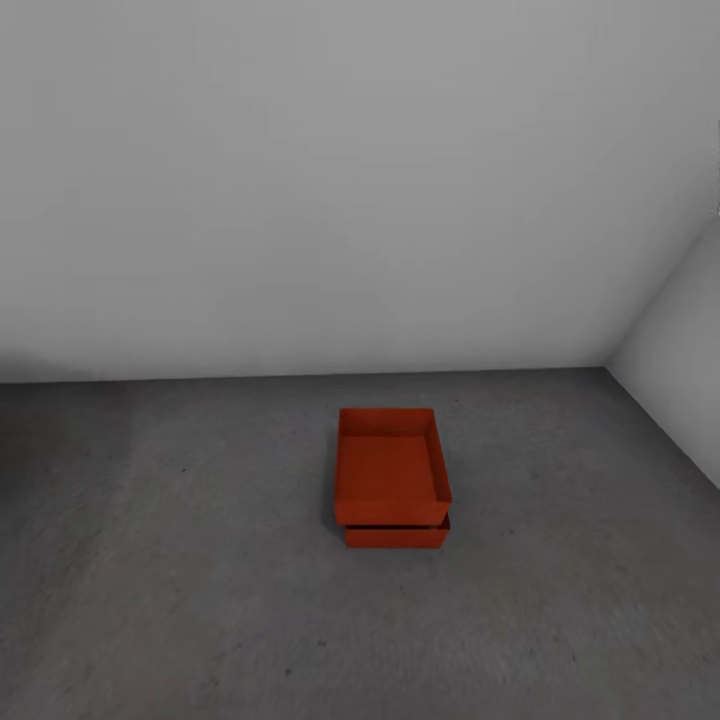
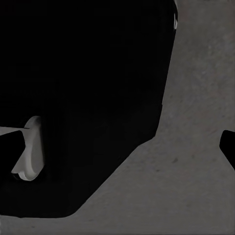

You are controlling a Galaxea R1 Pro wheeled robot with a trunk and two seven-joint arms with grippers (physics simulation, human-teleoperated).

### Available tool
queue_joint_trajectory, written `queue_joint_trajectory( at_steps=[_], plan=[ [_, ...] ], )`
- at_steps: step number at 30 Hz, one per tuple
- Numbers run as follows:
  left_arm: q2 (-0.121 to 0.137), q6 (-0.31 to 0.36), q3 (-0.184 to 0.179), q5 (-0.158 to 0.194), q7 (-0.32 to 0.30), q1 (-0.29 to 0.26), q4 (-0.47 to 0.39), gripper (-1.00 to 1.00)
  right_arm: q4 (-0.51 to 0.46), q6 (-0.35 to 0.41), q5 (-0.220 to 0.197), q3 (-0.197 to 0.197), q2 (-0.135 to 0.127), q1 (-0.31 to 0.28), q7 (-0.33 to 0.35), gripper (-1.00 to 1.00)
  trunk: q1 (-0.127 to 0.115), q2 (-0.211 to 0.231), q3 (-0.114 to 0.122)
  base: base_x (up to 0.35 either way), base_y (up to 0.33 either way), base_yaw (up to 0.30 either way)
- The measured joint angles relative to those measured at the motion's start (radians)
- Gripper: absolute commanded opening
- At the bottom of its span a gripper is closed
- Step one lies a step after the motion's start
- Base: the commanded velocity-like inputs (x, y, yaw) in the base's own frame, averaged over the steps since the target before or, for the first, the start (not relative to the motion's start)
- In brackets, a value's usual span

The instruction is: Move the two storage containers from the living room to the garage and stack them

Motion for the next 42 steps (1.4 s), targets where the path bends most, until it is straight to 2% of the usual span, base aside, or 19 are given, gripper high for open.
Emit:
queue_joint_trajectory(
  at_steps=[4, 8, 13, 42],
  plan=[
    [0.000, -0.001, 0.000, 0.001, -0.059, 0.081, 0.000, 1.00, 0.000, 0.000, -0.001, -0.001, 0.000, 0.000, 0.007, 1.00, 0.000, 0.000, 0.006, 0.000, 0.000, 0.000],
    [0.000, -0.011, -0.001, 0.003, -0.135, 0.129, 0.000, 1.00, 0.000, 0.002, -0.003, -0.004, -0.002, 0.000, 0.010, 1.00, 0.000, 0.000, 0.013, 0.000, 0.000, 0.000],
    [0.001, -0.020, -0.001, 0.003, -0.174, 0.147, -0.001, 1.00, 0.000, 0.004, -0.002, -0.004, -0.004, 0.000, 0.014, 1.00, 0.000, 0.000, 0.021, 0.000, 0.000, 0.000],
    [0.002, -0.025, -0.001, -0.008, -0.179, 0.149, -0.011, 1.00, 0.000, 0.001, -0.006, -0.007, 0.005, 0.000, 0.019, 1.00, 0.000, 0.000, 0.068, 0.000, 0.000, 0.000]
  ],
)
